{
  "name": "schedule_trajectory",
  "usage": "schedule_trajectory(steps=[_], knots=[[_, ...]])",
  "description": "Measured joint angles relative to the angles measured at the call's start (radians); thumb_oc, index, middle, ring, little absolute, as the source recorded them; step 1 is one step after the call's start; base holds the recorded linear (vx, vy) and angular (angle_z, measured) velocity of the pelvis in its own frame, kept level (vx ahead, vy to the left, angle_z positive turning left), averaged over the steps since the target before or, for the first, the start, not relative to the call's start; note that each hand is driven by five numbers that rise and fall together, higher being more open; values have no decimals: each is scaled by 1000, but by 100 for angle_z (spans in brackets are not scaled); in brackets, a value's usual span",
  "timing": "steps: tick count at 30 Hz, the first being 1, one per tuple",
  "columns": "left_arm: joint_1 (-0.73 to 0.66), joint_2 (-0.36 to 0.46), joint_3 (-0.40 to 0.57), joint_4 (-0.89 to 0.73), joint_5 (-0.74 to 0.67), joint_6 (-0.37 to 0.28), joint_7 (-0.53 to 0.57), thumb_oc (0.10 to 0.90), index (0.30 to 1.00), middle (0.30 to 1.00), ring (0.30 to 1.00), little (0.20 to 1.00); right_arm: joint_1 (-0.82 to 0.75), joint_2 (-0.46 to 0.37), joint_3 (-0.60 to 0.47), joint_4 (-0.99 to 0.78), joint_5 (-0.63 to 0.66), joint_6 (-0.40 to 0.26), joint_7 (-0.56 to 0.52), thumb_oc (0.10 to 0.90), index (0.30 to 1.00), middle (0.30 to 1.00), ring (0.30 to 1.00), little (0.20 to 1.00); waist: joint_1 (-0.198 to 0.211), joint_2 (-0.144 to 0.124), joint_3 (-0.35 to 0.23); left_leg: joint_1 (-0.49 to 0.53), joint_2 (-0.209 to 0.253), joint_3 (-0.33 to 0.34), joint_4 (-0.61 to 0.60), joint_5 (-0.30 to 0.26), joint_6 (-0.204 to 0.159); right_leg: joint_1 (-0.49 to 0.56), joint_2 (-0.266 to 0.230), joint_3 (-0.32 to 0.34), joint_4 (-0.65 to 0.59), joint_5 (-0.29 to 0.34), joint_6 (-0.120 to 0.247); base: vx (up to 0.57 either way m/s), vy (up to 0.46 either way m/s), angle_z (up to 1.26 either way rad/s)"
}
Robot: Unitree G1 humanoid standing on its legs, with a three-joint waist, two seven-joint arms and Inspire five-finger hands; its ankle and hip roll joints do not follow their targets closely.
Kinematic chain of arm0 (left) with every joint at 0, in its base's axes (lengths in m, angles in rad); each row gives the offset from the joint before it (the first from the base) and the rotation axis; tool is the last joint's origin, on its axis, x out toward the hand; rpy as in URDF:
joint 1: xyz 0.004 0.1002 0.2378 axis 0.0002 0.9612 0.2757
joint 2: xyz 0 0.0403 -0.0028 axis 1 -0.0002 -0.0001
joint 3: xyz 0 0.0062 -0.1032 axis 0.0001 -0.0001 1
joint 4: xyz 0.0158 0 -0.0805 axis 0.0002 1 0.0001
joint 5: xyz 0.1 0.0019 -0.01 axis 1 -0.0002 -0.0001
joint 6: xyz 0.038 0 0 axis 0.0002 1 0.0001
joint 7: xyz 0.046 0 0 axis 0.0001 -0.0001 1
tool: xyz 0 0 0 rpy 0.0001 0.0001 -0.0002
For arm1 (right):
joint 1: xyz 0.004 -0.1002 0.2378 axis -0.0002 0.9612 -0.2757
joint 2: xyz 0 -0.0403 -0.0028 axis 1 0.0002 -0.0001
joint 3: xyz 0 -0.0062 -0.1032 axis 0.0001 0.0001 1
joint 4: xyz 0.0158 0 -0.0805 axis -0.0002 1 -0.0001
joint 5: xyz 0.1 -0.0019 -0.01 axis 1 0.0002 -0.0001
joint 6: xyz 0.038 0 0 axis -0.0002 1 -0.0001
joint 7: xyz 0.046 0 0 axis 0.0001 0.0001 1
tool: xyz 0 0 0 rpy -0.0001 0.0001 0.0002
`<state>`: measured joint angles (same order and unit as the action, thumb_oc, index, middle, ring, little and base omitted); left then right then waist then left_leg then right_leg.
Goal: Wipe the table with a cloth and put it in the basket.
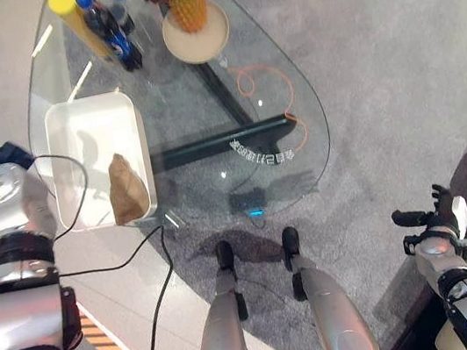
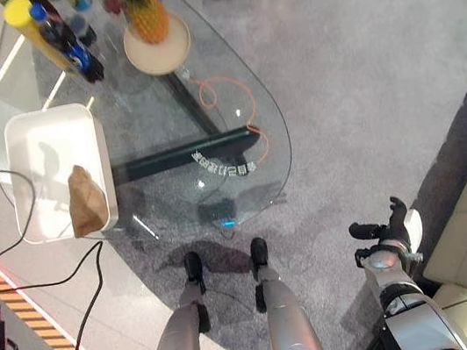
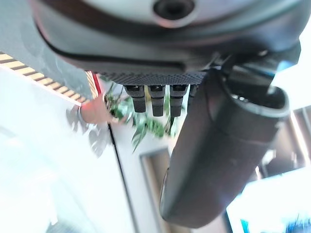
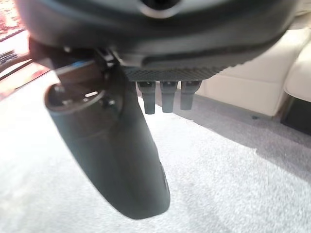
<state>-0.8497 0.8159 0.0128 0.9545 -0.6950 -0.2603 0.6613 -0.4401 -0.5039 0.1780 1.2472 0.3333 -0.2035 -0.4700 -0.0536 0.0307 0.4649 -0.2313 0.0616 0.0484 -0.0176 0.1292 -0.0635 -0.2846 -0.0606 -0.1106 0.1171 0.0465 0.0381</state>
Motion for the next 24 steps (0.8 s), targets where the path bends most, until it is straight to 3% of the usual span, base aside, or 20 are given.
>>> schedule_trajectory(steps=[1,4,8,10,12,19,24], knots=[[39,0,4,-2,0,-10,-5,800,900,900,900,900,28,0,-3,1,-3,0,8,800,900,900,900,900,8,5,-47,1,-2,-1,-20,1,1,2,0,-2,-22,3,3,59,31,6],[150,-6,91,-9,-6,-15,-94,800,900,900,900,900,73,3,-24,0,-29,19,50,800,900,900,900,900,14,8,-61,94,-6,-1,-60,6,5,113,0,-19,-92,19,9,97,10,7],[352,-50,123,-13,-18,-13,-263,800,900,900,900,900,156,23,-47,0,-78,45,90,800,900,900,900,900,31,9,-152,163,-15,-6,-68,-21,6,225,-2,-24,-179,24,18,127,-17,10],[475,-114,140,-35,-15,-12,-348,800,900,900,900,900,194,44,-68,3,-112,64,110,800,900,900,900,900,50,13,-182,212,-22,-6,-69,-42,9,283,-6,-22,-203,22,25,103,-10,2],[622,-218,130,-23,2,9,-422,800,900,900,900,900,249,80,-79,26,-139,75,127,800,900,900,900,900,59,14,-260,234,-31,-9,-69,-56,10,307,-12,-25,-204,5,35,94,-19,5],[766,-368,117,237,36,102,-570,800,900,900,900,900,326,139,-82,80,-249,112,174,800,900,900,900,900,78,-22,-350,268,-36,-20,-71,-74,18,345,-18,-32,-209,-11,42,63,-1,3],[823,-438,78,316,121,114,-606,800,900,900,900,900,379,148,-81,83,-293,119,195,800,900,900,900,900,78,-25,-390,278,-36,-27,-76,-77,24,354,-27,-40,-209,-17,41,17,-14,4]])
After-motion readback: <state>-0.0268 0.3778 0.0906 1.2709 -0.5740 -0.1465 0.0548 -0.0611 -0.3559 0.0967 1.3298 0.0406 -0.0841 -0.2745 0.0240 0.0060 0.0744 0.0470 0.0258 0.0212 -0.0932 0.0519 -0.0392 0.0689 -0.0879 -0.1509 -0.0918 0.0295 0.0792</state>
